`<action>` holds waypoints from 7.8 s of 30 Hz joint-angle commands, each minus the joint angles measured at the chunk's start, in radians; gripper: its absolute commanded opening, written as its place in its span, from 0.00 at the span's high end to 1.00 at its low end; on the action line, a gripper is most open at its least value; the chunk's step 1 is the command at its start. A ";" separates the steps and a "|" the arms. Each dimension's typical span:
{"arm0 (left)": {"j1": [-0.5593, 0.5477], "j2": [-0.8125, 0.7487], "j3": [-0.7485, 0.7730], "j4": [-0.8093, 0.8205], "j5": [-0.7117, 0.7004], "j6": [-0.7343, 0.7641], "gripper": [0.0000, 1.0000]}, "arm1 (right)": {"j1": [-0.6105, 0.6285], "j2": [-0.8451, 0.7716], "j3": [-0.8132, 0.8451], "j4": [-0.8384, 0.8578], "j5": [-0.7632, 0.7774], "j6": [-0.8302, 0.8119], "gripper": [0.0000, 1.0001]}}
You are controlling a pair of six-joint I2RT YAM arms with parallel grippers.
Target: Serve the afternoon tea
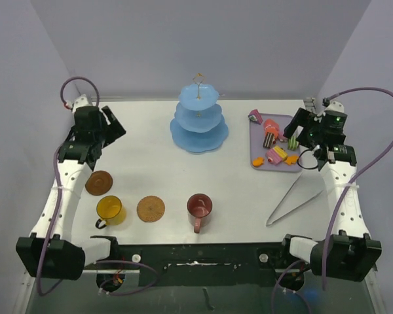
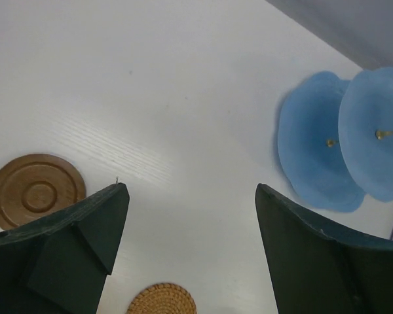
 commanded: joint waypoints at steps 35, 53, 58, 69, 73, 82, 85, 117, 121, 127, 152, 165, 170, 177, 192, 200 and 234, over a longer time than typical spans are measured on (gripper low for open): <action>-0.273 0.883 1.045 0.461 0.636 0.258 0.28 | 0.148 0.242 0.065 -0.087 -0.165 0.238 0.02; -0.281 0.940 0.942 0.524 0.721 0.256 0.46 | 0.126 0.175 0.024 -0.121 -0.108 0.242 0.02; -0.293 0.935 0.910 0.563 0.694 0.277 0.56 | 0.123 0.170 0.013 -0.118 -0.104 0.248 0.02; -0.330 1.017 1.048 0.523 0.683 0.287 0.80 | 0.115 0.146 -0.021 -0.144 -0.085 0.295 0.02; -0.339 0.997 1.015 0.498 0.685 0.300 0.82 | 0.114 0.134 -0.030 -0.142 -0.080 0.300 0.02; -0.354 0.998 1.016 0.418 0.611 0.348 0.82 | 0.114 0.110 -0.041 -0.161 -0.075 0.307 0.02; -0.357 0.987 1.009 0.404 0.595 0.350 0.99 | 0.113 0.095 -0.048 -0.163 -0.065 0.306 0.02; -0.452 0.709 0.773 0.263 0.265 0.045 1.00 | 0.101 0.110 -0.058 -0.194 -0.065 0.257 0.02; -0.468 0.687 0.769 0.218 0.194 0.003 1.00 | 0.099 0.189 0.005 -0.233 -0.128 0.186 0.02; -0.527 0.693 0.803 0.184 0.066 -0.059 1.00 | 0.102 0.254 0.071 -0.230 -0.160 0.146 0.02; -0.460 0.552 0.730 0.142 -0.041 -0.041 0.52 | 0.162 0.700 0.426 -0.196 -0.188 0.080 0.21; -0.243 0.071 0.015 0.232 0.027 -0.219 0.52 | 0.215 0.931 0.648 -0.264 -0.109 0.041 0.31; -0.242 -0.007 -0.099 0.203 0.054 -0.259 0.52 | 0.221 0.965 0.640 -0.252 -0.112 0.027 0.47; -0.241 -0.039 -0.123 0.156 0.052 -0.258 0.52 | 0.259 1.014 0.625 -0.275 -0.054 -0.010 0.55; -0.240 -0.068 -0.158 0.109 0.063 -0.267 0.52 | 0.339 0.911 0.394 -0.202 0.044 0.037 0.84; -0.240 -0.119 -0.218 0.082 0.053 -0.273 0.52 | 0.370 0.835 0.337 -0.206 0.033 0.144 0.87; -0.230 -0.147 -0.272 0.128 0.053 -0.242 0.48 | -0.055 0.155 -0.038 -0.886 -0.047 0.562 0.08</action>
